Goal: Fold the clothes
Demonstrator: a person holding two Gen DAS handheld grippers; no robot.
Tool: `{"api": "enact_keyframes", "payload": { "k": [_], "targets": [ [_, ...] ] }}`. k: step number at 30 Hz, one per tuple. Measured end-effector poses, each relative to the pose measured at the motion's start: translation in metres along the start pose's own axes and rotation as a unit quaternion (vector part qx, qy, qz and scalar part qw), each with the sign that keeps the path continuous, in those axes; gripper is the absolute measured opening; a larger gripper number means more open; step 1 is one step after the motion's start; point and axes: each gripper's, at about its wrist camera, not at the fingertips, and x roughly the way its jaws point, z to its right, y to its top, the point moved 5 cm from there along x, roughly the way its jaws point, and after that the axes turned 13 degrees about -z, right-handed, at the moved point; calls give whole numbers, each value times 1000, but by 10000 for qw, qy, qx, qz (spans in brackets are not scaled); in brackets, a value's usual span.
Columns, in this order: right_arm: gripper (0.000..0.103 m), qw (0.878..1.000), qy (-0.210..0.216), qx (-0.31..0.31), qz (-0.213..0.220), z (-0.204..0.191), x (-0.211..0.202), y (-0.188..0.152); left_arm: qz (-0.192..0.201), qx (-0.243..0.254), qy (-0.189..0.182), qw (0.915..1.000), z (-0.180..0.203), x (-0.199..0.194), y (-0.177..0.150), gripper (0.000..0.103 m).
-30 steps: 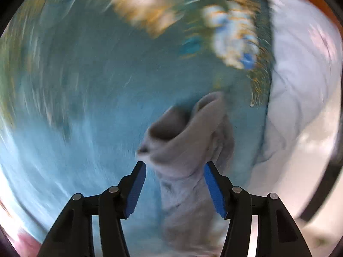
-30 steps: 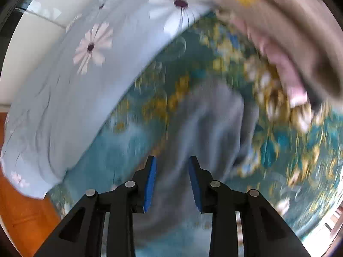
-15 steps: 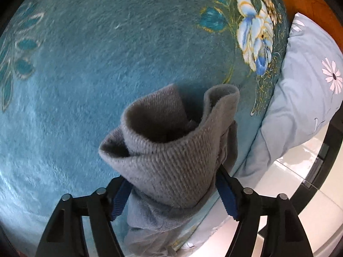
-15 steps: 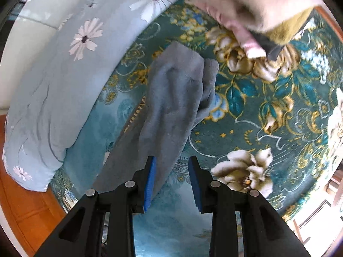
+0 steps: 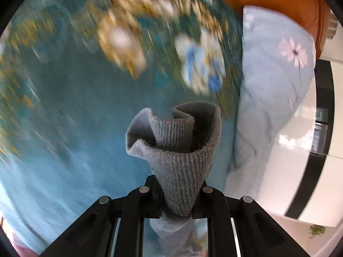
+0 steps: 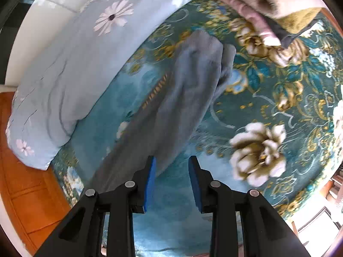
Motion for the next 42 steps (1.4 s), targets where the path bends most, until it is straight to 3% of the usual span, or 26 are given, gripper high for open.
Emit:
{"api": "enact_keyframes", "payload": {
  "k": [4, 7, 11, 15, 19, 25, 32, 39, 41, 42],
  "targets": [
    [32, 9995, -31, -313, 68, -10, 0, -11, 61, -445, 613, 9971, -59, -46, 39, 17],
    [32, 9995, 8, -292, 89, -8, 6, -16, -123, -589, 909, 9940, -76, -43, 44, 17],
    [32, 9999, 1, -109, 12, 5, 20, -19, -135, -803, 914, 9925, -88, -47, 39, 18],
    [32, 10000, 15, 20, -35, 24, 33, -13, -72, -702, 1009, 9924, -71, -53, 34, 18],
    [32, 10000, 58, 58, 44, 36, 48, 15, -36, -501, 1182, 9917, -48, -56, 23, 18],
    [32, 9952, 885, 410, 19, 42, 77, 64, 48, -732, 1228, 9897, -28, -53, 6, 20],
    [32, 9967, 619, 407, -339, 46, 125, 104, 136, -898, 1477, 9848, -12, -47, -11, 20],
    [32, 9954, 630, 531, -481, 51, 154, 124, 268, -968, 1689, 9805, -1, -43, -15, 20],
    [24, 9954, 648, 555, -439, 48, 155, 124, 303, -954, 1742, 9796, 3, -43, -14, 20],
    [14, 9955, 652, 541, -429, 47, 155, 124, 320, -946, 1769, 9792, 5, -43, -14, 20]
  ]
}}
